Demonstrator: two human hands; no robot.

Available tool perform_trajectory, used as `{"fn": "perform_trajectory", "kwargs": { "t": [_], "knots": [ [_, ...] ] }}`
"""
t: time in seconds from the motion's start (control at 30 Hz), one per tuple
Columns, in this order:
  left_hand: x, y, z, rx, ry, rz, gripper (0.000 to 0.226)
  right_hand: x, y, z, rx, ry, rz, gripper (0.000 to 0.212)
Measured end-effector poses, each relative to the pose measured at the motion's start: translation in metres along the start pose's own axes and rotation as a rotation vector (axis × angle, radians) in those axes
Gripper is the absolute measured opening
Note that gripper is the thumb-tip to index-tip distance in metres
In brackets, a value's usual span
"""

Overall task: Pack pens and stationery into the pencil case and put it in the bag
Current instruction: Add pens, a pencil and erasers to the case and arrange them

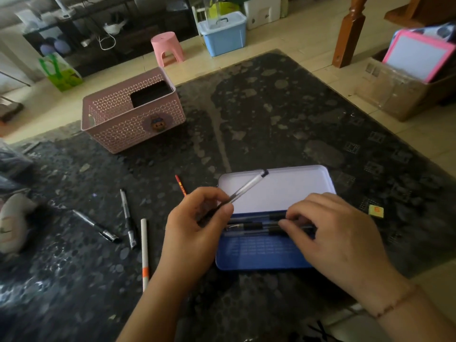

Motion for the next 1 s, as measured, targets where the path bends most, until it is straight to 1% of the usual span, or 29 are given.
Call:
{"fn": "perform_trajectory", "kwargs": {
  "t": [0.07, 0.13, 0.17, 0.2, 0.27, 0.3, 0.37, 0.47, 0.53, 0.63, 0.7, 0.73, 0.77, 0.8, 0.9, 0.97, 1.0],
  "knots": [
    [0.0, 0.004, -0.004, 0.253, -0.02, 0.038, 0.013, 0.0, -0.005, 0.006, -0.204, 0.074, 0.0, 0.03],
    [0.002, 0.007, -0.013, 0.456, -0.088, 0.057, 0.014, 0.0, -0.012, 0.003, -0.391, 0.049, 0.01, 0.048],
    [0.004, 0.008, -0.02, 0.545, -0.122, 0.062, 0.013, 0.001, -0.017, 0.0, -0.423, 0.023, 0.033, 0.053],
    [0.006, 0.01, -0.026, 0.609, -0.153, 0.064, 0.012, 0.001, -0.02, -0.003, -0.422, 0.009, 0.067, 0.052],
    [0.008, 0.01, -0.032, 0.668, -0.205, 0.085, 0.011, 0.002, -0.021, -0.003, -0.404, 0.037, 0.101, 0.039],
    [0.008, 0.009, -0.031, 0.684, -0.227, 0.098, 0.014, 0.002, -0.019, 0.0, -0.419, 0.059, 0.087, 0.034],
    [0.006, 0.006, -0.028, 0.71, -0.266, 0.107, 0.018, 0.001, -0.015, 0.001, -0.486, 0.044, 0.045, 0.03],
    [0.009, 0.008, -0.032, 0.756, -0.331, 0.115, 0.006, 0.001, -0.022, -0.003, -0.545, 0.009, 0.09, 0.025],
    [0.013, 0.01, -0.043, 0.813, -0.393, 0.175, 0.004, 0.001, -0.025, -0.003, -0.587, 0.016, 0.102, 0.02],
    [0.018, 0.017, -0.055, 0.969, -0.486, 0.256, 0.014, 0.003, -0.025, 0.003, -0.705, 0.023, 0.09, 0.019],
    [0.02, 0.024, -0.058, 0.994, -0.541, 0.234, 0.02, 0.002, -0.026, 0.007, -0.71, 0.038, 0.114, 0.018],
    [0.02, 0.025, -0.059, 0.988, -0.546, 0.22, 0.022, 0.001, -0.027, 0.007, -0.679, 0.035, 0.134, 0.014],
    [0.019, 0.024, -0.059, 0.958, -0.521, 0.198, 0.023, 0.0, -0.027, 0.006, -0.635, 0.026, 0.162, 0.009],
    [0.018, 0.022, -0.057, 0.891, -0.455, 0.163, 0.024, -0.001, -0.028, 0.005, -0.587, 0.014, 0.181, 0.008],
    [0.012, 0.018, -0.042, 0.635, -0.22, 0.009, 0.031, -0.003, -0.022, 0.001, -0.486, -0.019, 0.191, 0.028],
    [0.008, 0.018, -0.03, 0.544, -0.133, -0.073, 0.022, -0.005, -0.022, 0.002, -0.443, -0.034, 0.197, 0.035],
    [0.006, 0.016, -0.026, 0.509, -0.104, -0.075, 0.018, -0.006, -0.021, 0.004, -0.436, -0.033, 0.188, 0.034]
  ]
}}
Point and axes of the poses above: each hand's wrist, its own x-axis away from the middle knuckle, its own z-axis out of the back of the hand, y = z × x, the point moved 4 cm from there along -x, towards the middle knuckle, and after that the axes turned 6 degrees about -x, right-handed, at the moved point
